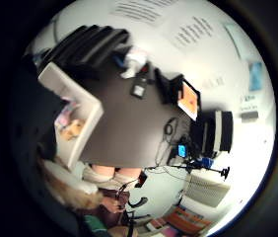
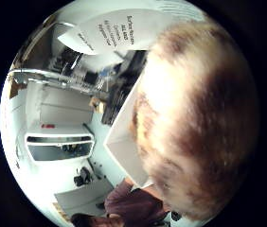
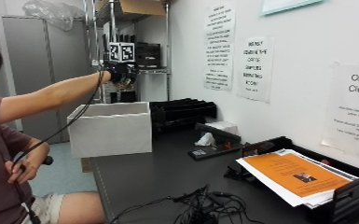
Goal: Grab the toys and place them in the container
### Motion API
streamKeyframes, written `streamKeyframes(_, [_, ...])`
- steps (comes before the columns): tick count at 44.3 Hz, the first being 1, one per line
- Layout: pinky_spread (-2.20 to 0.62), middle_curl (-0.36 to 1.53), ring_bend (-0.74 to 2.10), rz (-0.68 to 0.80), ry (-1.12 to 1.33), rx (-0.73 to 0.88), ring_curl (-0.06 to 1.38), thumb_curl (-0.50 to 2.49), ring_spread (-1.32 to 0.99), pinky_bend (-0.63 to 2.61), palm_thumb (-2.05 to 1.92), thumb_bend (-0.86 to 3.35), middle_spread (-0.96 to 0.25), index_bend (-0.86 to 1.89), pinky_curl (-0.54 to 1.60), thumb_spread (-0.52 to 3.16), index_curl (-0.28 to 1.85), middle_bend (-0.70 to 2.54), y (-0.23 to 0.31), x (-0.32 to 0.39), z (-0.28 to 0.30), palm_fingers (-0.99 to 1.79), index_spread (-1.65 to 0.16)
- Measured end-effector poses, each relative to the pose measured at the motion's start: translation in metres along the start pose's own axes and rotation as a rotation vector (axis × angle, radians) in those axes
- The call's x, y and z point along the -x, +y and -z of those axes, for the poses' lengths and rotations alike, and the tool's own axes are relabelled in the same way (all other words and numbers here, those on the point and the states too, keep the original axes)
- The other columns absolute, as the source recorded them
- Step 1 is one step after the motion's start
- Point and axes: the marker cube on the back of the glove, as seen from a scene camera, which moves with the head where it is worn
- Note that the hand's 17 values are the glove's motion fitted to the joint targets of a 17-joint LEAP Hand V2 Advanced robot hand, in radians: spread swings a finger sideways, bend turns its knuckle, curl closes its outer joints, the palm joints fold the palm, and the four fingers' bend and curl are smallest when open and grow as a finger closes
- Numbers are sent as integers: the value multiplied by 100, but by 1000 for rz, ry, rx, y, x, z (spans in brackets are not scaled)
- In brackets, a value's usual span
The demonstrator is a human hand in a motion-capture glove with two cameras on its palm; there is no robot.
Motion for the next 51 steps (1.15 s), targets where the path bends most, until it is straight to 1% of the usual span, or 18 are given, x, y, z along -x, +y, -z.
streamKeyframes(5, [-43, 96, 169, 107, -32, 21, 80, 98, -35, 140, 71, 0, -16, 104, 89, 96, 116, 146, 10, 39, -13, 40, -29])
streamKeyframes(9, [-43, 95, 169, 122, -124, -1, 80, 99, -35, 140, 71, -1, -16, 103, 89, 95, 118, 146, 14, 69, -22, 39, -30])
streamKeyframes(13, [-43, 94, 169, 243, -141, 55, 80, 100, -35, 139, 69, -1, -16, 102, 89, 95, 119, 146, 19, 94, -33, 39, -30])
streamKeyframes(15, [-43, 94, 169, 262, -136, 92, 79, 100, -34, 139, 69, -1, -16, 101, 89, 95, 120, 146, 21, 101, -39, 40, -30])
streamKeyframes(18, [-42, 93, 170, 259, -160, 200, 79, 100, -34, 139, 66, -2, -16, 99, 89, 94, 121, 145, 24, 110, -49, 38, -30])
streamKeyframes(22, [-41, 91, 170, 278, -170, 356, 79, 95, -33, 140, 61, -3, -17, 80, 87, 100, 118, 137, 28, 116, -59, 19, -29])
streamKeyframes(23, [-41, 81, 175, 293, -153, 397, 80, 92, -33, 148, 57, -3, -18, 77, 88, 107, 117, 98, 31, 115, -61, -11, -29])
streamKeyframes(24, [-41, 88, 169, 301, -133, 440, 78, 91, -33, 142, 55, -4, -19, 68, 86, 107, 115, 125, 33, 114, -63, 2, -28])
streamKeyframes(25, [-39, 84, 163, 303, -115, 478, 77, 87, -32, 142, 46, -8, -19, 51, 84, 112, 110, 117, 35, 113, -65, -21, -27])
streamKeyframes(26, [-38, 81, 158, 302, -102, 510, 75, 84, -31, 142, 43, -7, -19, 41, 83, 113, 106, 110, 37, 112, -66, -33, -26])
streamKeyframes(27, [-34, 77, 147, 299, -93, 531, 72, 81, -30, 141, 38, -9, -18, 28, 81, 114, 100, 99, 39, 111, -67, -56, -24])
streamKeyframes(28, [-30, 74, 136, 295, -88, 543, 69, 79, -27, 141, 35, -8, -15, 19, 79, 115, 96, 88, 40, 110, -68, -67, -23])
streamKeyframes(30, [-23, 68, 118, 290, -88, 543, 65, 75, -22, 137, 30, -7, -10, 9, 76, 117, 87, 72, 40, 110, -68, -74, -22])
streamKeyframes(34, [-14, 59, 92, 292, -115, 503, 56, 68, -15, 127, 23, -6, -4, 1, 70, 119, 72, 49, 39, 111, -68, -66, -19])
streamKeyframes(39, [-7, 52, 74, 299, -101, 506, 48, 61, -10, 114, 16, -5, 0, -2, 63, 120, 58, 34, 40, 107, -70, -54, -16])
streamKeyframes(45, [-2, 47, 62, 312, -77, 485, 42, 55, -6, 104, 12, -3, 3, -3, 56, 121, 44, 23, 40, 98, -68, -44, -15])
streamKeyframes(51, [0, 44, 60, 365, -82, 463, 41, 50, -5, 98, 11, -3, 3, -4, 52, 121, 33, 17, 41, 85, -65, -34, -14])
